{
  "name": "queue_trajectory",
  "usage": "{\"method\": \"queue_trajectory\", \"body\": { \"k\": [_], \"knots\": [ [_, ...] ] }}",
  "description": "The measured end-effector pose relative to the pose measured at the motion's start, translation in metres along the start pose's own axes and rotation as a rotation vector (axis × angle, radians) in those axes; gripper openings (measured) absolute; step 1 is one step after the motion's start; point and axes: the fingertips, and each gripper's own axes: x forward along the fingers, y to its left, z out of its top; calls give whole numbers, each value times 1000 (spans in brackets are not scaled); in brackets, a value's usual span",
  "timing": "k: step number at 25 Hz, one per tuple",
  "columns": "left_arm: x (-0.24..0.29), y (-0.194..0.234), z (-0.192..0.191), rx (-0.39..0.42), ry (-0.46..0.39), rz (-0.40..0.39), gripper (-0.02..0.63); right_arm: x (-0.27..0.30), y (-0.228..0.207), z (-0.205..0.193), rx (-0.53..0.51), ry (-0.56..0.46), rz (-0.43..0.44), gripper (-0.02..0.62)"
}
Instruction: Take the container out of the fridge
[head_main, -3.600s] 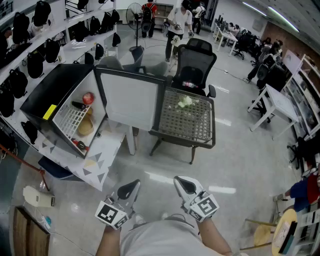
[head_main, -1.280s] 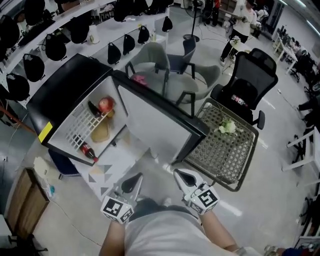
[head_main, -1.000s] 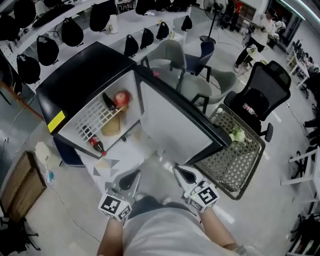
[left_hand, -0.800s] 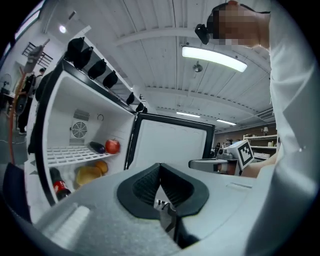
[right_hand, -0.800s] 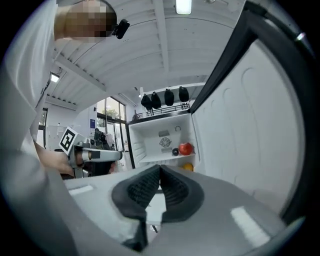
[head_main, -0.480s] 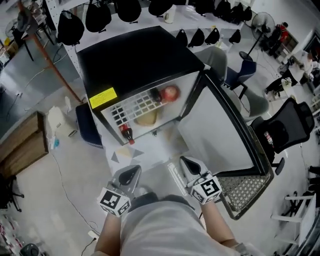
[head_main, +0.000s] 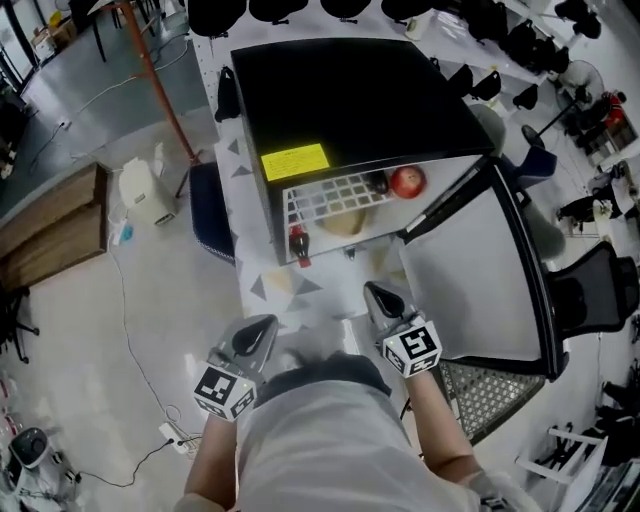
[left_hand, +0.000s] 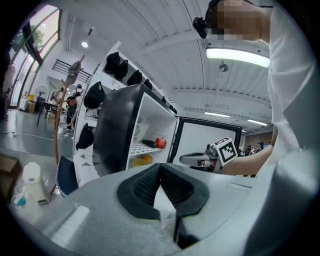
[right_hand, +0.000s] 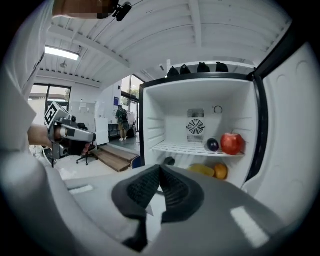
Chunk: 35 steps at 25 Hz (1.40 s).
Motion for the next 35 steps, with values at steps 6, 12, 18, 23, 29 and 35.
{"method": "queue_trajectory", "body": {
  "k": [6,12,18,23,29,35],
  "knots": [
    [-18,22,-6,-34,1,123,8,48,-6,-9,-138,94,60,3],
    [-17,40,-14,-64,9,221,8,91,-16,-26,-254,174,122,23],
    [-3,51,-12,-89,11,305,8,128,-43,-42,-326,229,154,54],
    [3,53,-10,-104,14,373,8,154,-64,-64,-381,288,164,93],
    [5,51,-13,-129,8,446,8,172,-76,-95,-520,360,186,127],
    [4,48,-18,-141,27,486,8,184,-80,-116,-574,408,207,127]
  ]
}}
